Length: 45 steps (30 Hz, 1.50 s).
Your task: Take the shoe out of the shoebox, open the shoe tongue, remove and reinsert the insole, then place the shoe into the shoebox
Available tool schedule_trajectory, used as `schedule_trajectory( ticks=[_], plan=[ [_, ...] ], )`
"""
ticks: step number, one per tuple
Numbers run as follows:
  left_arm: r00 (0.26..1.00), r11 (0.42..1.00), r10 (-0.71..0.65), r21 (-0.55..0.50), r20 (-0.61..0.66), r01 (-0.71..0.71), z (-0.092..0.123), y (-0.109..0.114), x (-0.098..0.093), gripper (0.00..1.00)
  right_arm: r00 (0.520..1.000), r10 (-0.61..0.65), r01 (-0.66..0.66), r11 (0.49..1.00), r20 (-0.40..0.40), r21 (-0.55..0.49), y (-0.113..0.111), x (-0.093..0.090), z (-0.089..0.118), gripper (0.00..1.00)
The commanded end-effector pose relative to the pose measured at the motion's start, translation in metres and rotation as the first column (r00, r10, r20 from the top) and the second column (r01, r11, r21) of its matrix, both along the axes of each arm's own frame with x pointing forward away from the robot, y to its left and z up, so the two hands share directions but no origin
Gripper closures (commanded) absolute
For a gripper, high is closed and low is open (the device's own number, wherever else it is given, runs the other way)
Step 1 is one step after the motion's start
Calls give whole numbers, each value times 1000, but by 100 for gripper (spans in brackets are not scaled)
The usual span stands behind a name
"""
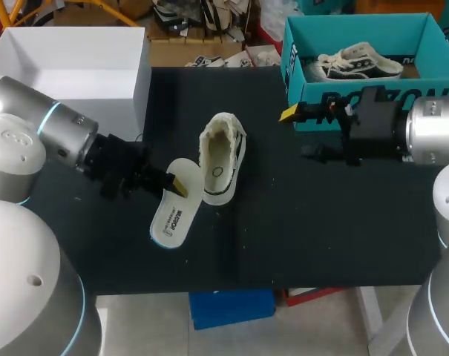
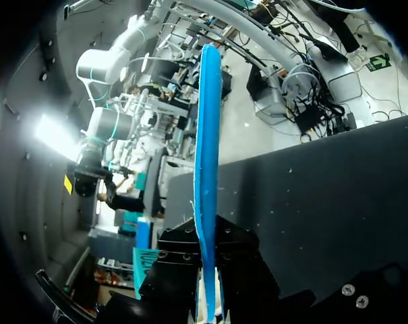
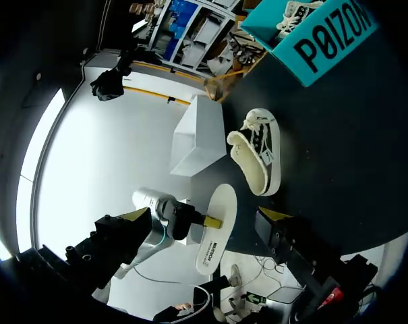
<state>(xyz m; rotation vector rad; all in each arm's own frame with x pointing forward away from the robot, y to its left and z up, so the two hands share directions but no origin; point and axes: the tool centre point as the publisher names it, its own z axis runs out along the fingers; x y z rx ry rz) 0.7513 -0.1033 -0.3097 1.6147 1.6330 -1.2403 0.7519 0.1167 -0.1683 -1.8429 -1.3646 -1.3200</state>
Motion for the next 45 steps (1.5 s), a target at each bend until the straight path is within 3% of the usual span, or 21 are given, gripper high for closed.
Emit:
schedule_trajectory(
  ticks=[1, 11, 21, 33, 45],
  plan=[
    [1000, 999, -20, 24, -10, 20, 0, -2, 2, 100, 999, -40, 40, 999, 4, -11, 2, -10, 3, 0],
    [998, 997, -45, 58, -37, 47, -5, 2, 4, 100, 999, -40, 40, 999, 4, -11, 2, -10, 3, 0],
    [981, 979, -176, 92, -77, 183, -17, -9, 18, 100, 999, -40, 40, 999, 4, -11, 2, -10, 3, 0],
    [954, 961, -257, 63, -156, 269, -32, -31, 48, 100, 999, -40, 40, 999, 4, -11, 2, -10, 3, 0],
    [941, 945, -289, 105, -178, 310, -42, -50, 71, 100, 999, -40, 40, 999, 4, -11, 2, -10, 3, 0]
  ],
)
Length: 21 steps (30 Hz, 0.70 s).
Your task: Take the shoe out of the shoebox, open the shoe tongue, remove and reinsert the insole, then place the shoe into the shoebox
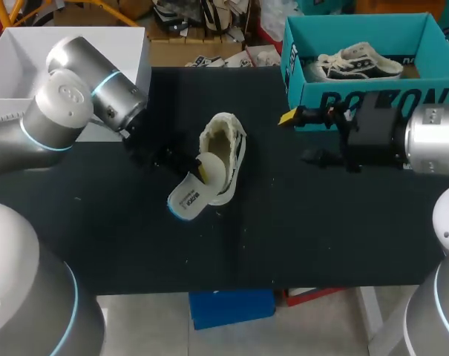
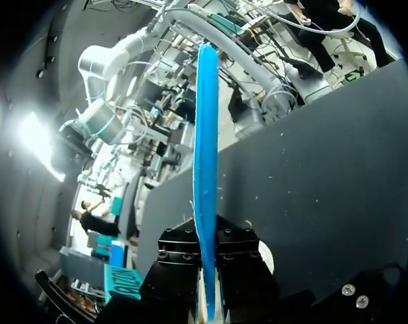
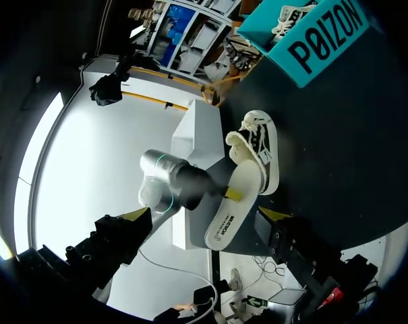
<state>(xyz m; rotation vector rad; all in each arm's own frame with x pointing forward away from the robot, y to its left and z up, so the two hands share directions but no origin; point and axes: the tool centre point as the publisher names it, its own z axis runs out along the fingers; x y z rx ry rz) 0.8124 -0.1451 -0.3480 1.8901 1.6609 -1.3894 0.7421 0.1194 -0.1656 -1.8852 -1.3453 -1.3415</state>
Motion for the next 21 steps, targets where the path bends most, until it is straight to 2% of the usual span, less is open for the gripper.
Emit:
schedule_trajectory(
  ticks=[1, 21],
  plan=[
    [997, 998, -67, 7, -49, 68, -4, -9, 12, 100, 1000, 1, -1, 1000, -1, -1, 0, -1, 0, 0],
    [1000, 999, -5, 47, -14, 6, -23, -21, 37, 100, 1000, 1, -1, 1000, -1, -1, 0, -1, 0, 0]
  ],
)
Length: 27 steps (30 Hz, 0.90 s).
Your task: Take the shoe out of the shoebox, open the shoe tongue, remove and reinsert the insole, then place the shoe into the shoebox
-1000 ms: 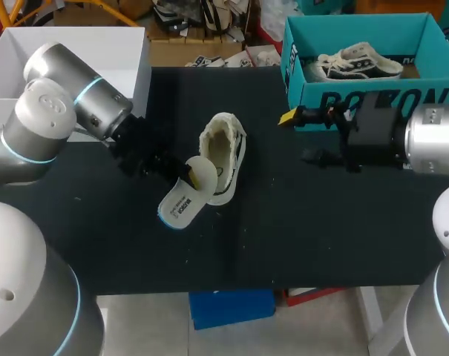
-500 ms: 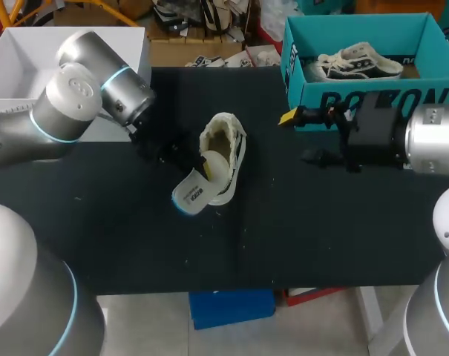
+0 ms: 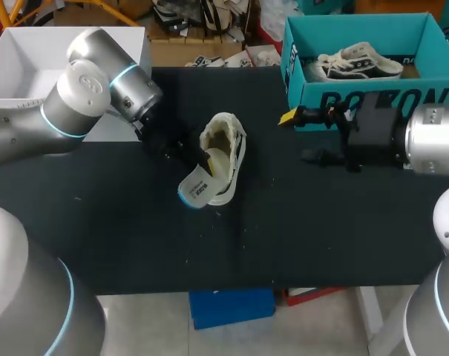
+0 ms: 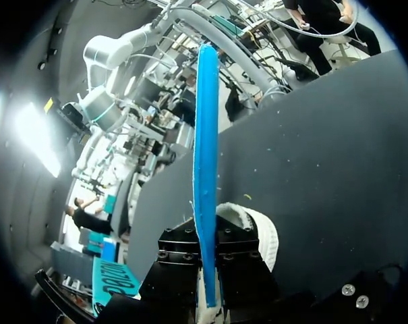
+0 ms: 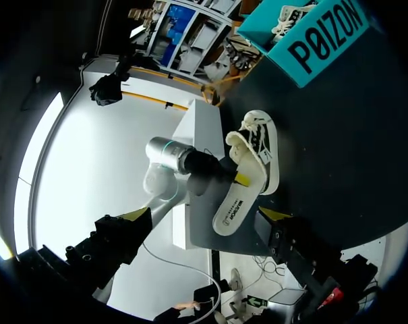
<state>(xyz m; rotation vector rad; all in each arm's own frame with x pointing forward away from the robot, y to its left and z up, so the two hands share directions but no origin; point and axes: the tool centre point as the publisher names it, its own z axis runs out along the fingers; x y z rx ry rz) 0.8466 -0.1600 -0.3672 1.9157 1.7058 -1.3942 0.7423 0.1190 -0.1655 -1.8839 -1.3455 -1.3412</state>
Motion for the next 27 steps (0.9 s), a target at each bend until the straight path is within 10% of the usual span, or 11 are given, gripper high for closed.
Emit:
schedule_trajectory(
  ticks=[1, 13, 16, 20, 27],
  plan=[
    [1000, 1000, 6, 5, 10, -6, -4, -7, 4, 100, 1000, 0, 0, 1000, -1, -1, 0, -1, 0, 0],
    [998, 999, 38, 11, 41, -39, -8, -16, 19, 100, 1000, 0, 0, 1000, -1, -1, 0, -1, 0, 0],
    [998, 999, 43, 8, 46, -43, -4, -15, 18, 52, 1000, 0, 0, 1000, -1, -1, 0, -1, 0, 0],
    [998, 999, 43, 4, 52, -44, 5, -10, 15, 38, 1000, 0, 0, 1000, -1, -1, 0, -1, 0, 0],
    [998, 1000, 22, 1, 64, -22, 18, 1, 5, 46, 1000, 0, 0, 1000, -1, -1, 0, -1, 0, 0]
  ],
)
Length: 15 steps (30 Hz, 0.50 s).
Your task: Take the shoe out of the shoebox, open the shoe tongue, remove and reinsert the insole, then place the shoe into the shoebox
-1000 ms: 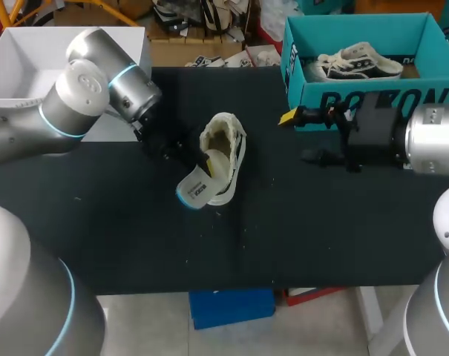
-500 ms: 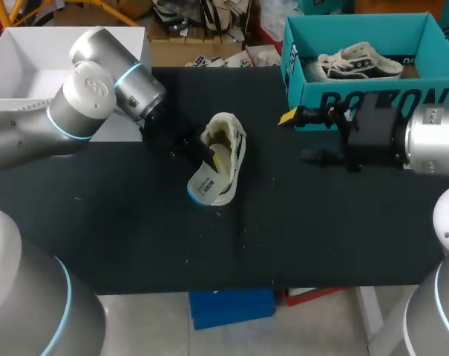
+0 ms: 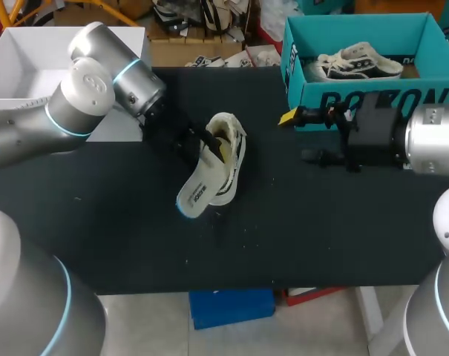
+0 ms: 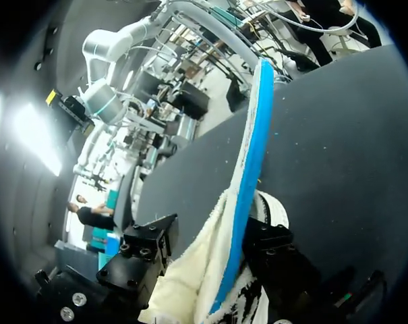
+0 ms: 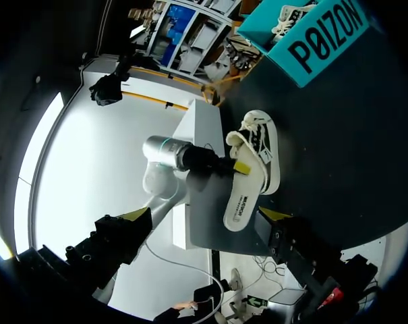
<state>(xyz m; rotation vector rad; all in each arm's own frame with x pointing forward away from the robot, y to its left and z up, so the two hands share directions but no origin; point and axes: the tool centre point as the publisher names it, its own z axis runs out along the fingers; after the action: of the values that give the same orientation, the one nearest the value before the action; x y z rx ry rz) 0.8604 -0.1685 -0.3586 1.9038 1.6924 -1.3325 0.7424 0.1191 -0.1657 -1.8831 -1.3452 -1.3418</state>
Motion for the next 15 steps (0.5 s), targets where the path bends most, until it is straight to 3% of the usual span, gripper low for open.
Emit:
schedule_trajectory(
  ticks=[1, 2, 4, 15],
  plan=[
    [1000, 1000, -6, 11, 15, 6, 10, 11, -10, 52, 1000, 0, 0, 1000, -1, -2, 0, -1, 0, 0],
    [1000, 1000, -8, 12, 15, 8, 9, 12, -11, 61, 1000, 0, 0, 1000, -1, -2, 0, -1, 0, 0],
    [1000, 1000, -11, 15, 13, 11, 8, 14, -13, 97, 1000, 0, 0, 1000, -1, -2, 0, -1, 0, 0],
    [1000, 1000, -22, 11, -11, 22, 4, 16, -18, 100, 1000, 0, 0, 1000, -1, -2, 0, -1, 0, 0]
  ],
)
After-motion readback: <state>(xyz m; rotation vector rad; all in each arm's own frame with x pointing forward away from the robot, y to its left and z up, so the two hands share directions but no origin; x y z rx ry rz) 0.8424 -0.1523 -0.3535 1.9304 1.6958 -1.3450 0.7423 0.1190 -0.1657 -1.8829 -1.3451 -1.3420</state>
